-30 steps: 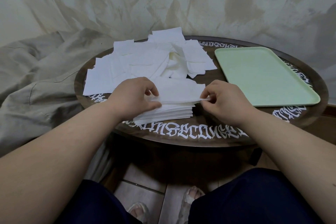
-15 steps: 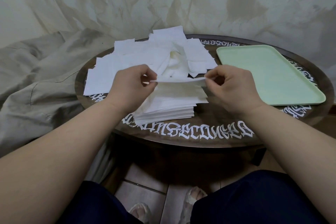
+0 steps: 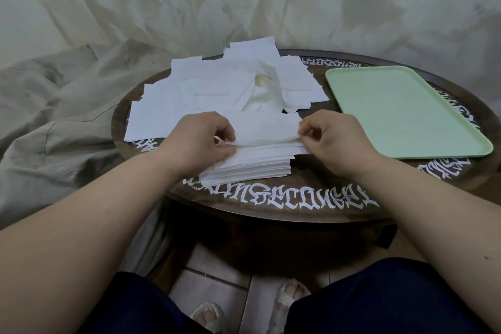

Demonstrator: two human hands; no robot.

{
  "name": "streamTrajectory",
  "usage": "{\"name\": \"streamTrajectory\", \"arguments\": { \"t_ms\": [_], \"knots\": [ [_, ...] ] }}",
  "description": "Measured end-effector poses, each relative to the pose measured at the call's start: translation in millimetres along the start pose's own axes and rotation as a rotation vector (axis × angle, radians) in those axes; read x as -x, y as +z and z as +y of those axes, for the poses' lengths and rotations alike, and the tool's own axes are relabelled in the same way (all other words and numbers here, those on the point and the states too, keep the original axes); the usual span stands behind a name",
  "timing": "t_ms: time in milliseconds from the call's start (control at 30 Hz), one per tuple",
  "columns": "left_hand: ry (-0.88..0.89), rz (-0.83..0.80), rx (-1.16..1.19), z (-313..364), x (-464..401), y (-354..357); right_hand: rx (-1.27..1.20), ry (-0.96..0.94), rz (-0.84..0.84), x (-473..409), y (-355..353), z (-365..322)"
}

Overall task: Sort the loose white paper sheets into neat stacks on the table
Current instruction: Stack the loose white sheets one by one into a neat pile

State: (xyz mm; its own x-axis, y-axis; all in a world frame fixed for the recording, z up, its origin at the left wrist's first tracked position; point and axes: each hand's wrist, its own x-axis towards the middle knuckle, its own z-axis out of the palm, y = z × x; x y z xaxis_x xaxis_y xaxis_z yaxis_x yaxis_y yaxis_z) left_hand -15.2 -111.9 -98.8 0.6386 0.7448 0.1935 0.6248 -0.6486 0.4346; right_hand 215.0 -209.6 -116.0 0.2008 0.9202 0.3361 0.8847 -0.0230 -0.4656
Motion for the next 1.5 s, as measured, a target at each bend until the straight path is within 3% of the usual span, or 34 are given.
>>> {"name": "streamTrajectory", "arguments": {
  "t_ms": [200, 1000, 1233, 1500],
  "knots": [
    [0.039, 0.014, -0.003, 3.9, 4.3, -4.9, -0.037, -0.001, 0.053, 1.8, -2.6, 1.0],
    [-0.086, -0.064, -0.023, 2.3, 4.6, -1.5, 0.098, -0.109, -0.141, 4.9, 1.9, 4.3],
    [-0.088, -0.05, -0.03, 2.0, 5.1, -1.7, 0.21, -0.15, -0.064, 1.7, 3.0, 1.0],
    [-0.014, -0.014, -0.022, 1.1, 4.6, -0.8, 0.127, -0.045, 0.034, 0.3, 0.7, -3.3]
  ]
}}
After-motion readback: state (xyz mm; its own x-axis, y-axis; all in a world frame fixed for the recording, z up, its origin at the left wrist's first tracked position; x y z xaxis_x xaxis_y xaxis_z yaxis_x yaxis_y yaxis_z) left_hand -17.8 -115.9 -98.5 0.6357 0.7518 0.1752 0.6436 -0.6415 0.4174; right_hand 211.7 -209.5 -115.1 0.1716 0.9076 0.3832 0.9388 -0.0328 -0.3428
